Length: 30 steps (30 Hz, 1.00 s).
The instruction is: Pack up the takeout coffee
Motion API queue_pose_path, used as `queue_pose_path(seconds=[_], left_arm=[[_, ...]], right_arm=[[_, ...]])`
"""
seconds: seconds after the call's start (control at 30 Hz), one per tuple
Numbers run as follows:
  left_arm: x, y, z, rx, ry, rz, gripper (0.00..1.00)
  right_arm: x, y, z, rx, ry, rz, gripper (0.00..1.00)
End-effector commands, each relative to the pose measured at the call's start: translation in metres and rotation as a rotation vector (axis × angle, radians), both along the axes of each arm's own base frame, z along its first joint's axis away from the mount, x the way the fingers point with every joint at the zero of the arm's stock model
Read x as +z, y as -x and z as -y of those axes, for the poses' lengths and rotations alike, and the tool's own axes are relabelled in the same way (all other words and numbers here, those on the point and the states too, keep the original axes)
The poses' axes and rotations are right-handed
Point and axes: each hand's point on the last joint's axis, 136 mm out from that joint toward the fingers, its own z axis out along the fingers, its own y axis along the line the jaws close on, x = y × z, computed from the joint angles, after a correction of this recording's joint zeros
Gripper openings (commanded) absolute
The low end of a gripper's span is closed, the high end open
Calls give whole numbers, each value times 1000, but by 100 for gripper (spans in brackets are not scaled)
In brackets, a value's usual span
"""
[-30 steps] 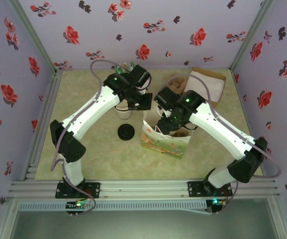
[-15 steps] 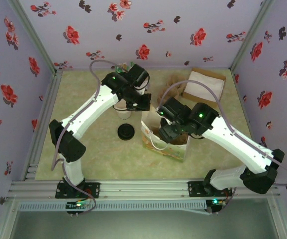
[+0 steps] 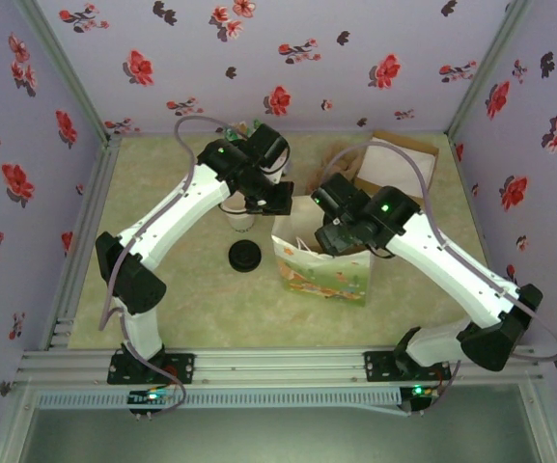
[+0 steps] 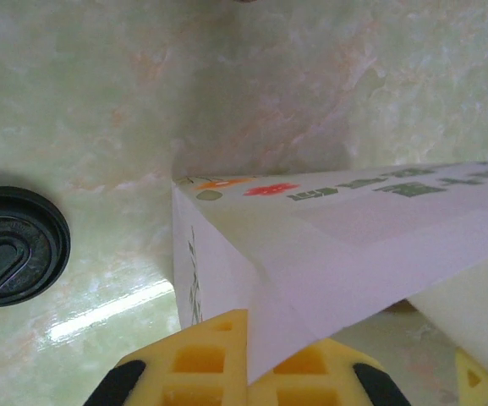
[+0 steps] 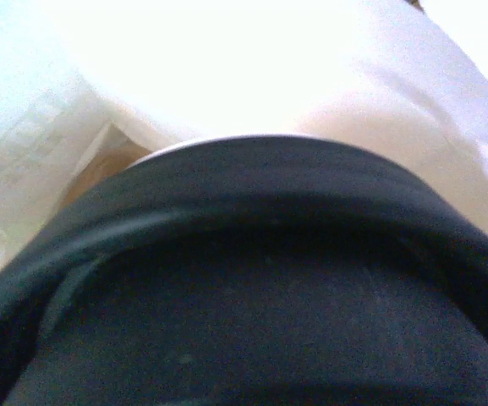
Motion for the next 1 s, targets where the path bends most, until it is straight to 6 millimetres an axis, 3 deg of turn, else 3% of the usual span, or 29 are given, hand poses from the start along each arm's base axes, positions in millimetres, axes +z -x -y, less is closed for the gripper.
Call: queue_pose_path(seconds=[0.0,0.23,0.47,0.77,0.97], left_arm=[[-1,5,-5,-27,-7,-14,0],[-1,7,-3,-40,-6,-17,0],[0,9,-1,-51,-4,-18,0],[7,16,9,-99,11,-4,0],[8,22,12,-124,9,3,0]], right_arm=[[23,-10,9,-76,-64,99,72],[22,-11,12,-122,-102,92,73],[46,-11,21,-161,-196,201,74],[16,-20,6,-179,-166,107,75],[14,-30,16,-250,-175,122,74]])
